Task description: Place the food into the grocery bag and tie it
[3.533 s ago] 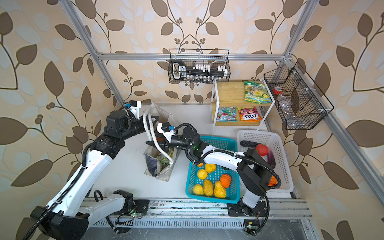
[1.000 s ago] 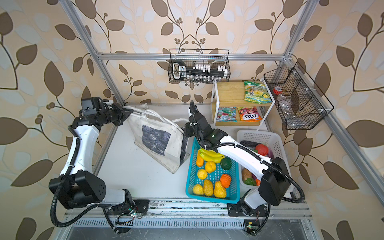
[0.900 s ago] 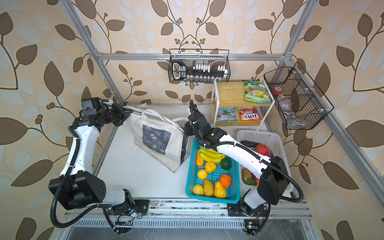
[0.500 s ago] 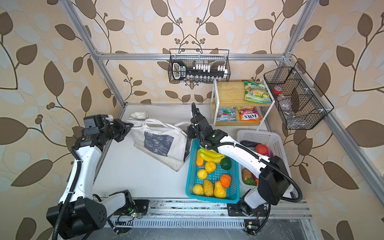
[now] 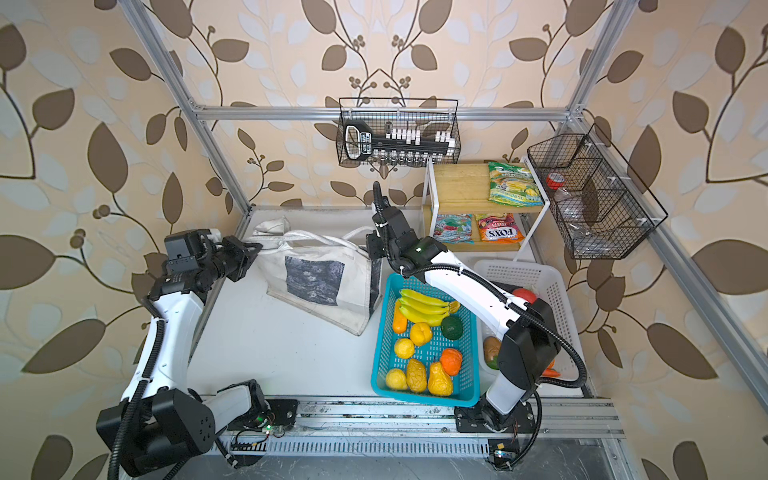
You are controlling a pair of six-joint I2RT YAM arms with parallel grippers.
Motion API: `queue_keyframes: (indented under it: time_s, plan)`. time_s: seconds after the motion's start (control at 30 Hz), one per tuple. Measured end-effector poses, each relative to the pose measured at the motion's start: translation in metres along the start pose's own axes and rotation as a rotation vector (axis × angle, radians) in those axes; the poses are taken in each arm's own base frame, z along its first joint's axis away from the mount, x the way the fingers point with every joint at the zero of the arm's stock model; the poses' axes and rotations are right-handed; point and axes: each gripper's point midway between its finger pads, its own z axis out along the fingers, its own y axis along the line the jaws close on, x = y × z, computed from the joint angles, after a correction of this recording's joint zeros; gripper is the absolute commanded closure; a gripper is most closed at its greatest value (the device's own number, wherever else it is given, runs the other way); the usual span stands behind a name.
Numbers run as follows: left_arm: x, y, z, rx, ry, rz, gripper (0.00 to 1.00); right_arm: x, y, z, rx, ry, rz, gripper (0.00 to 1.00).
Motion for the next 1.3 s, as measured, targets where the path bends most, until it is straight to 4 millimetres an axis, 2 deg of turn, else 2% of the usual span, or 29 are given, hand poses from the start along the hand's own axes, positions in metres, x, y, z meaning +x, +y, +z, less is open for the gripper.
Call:
queue_keyframes:
  time_s: [0.17, 0.23, 0.4, 0.6, 0.73, 0.9, 0.97, 1.07, 1.1, 1.13, 1.17, 1.3]
  plan:
    - [0.007, 0.001, 0.004, 0.019, 0.039, 0.000, 1.00, 0.016, -0.004, 0.000, -0.011, 0.011, 0.001, 0.94]
    - [0.010, 0.004, 0.008, 0.035, 0.053, -0.002, 0.97, 0.019, -0.003, -0.002, -0.044, 0.016, -0.003, 0.90]
    - [0.007, 0.004, 0.010, 0.074, 0.044, -0.007, 0.84, 0.017, 0.002, -0.007, -0.118, 0.020, -0.027, 0.78]
    - [0.003, 0.003, 0.001, 0.078, 0.007, 0.007, 0.80, 0.021, 0.003, -0.007, -0.117, 0.033, -0.067, 0.64]
    - [0.001, 0.006, -0.002, 0.060, -0.014, 0.020, 0.74, 0.024, 0.002, -0.009, -0.103, 0.041, -0.083, 0.47]
    - [0.000, 0.010, -0.004, 0.039, -0.027, 0.032, 0.63, 0.016, -0.001, -0.026, -0.093, 0.019, -0.086, 0.37]
    - [0.000, 0.010, -0.006, 0.037, -0.035, 0.041, 0.53, 0.011, -0.002, -0.036, -0.097, 0.006, -0.086, 0.37]
    - [0.000, 0.012, -0.011, 0.024, -0.042, 0.045, 0.48, 0.003, -0.003, -0.051, -0.100, -0.020, -0.089, 0.34]
    - [0.001, 0.012, -0.012, 0.019, -0.045, 0.048, 0.48, 0.001, -0.004, -0.055, -0.101, -0.029, -0.090, 0.30]
    - [0.000, 0.014, -0.014, 0.012, -0.053, 0.047, 0.48, -0.001, -0.004, -0.058, -0.103, -0.036, -0.091, 0.12]
    - [0.000, 0.014, -0.016, 0.008, -0.058, 0.049, 0.48, -0.003, -0.004, -0.061, -0.105, -0.042, -0.085, 0.02]
    - [-0.002, 0.009, -0.032, 0.002, -0.124, 0.084, 0.42, -0.004, -0.006, -0.071, -0.106, -0.042, -0.081, 0.00]
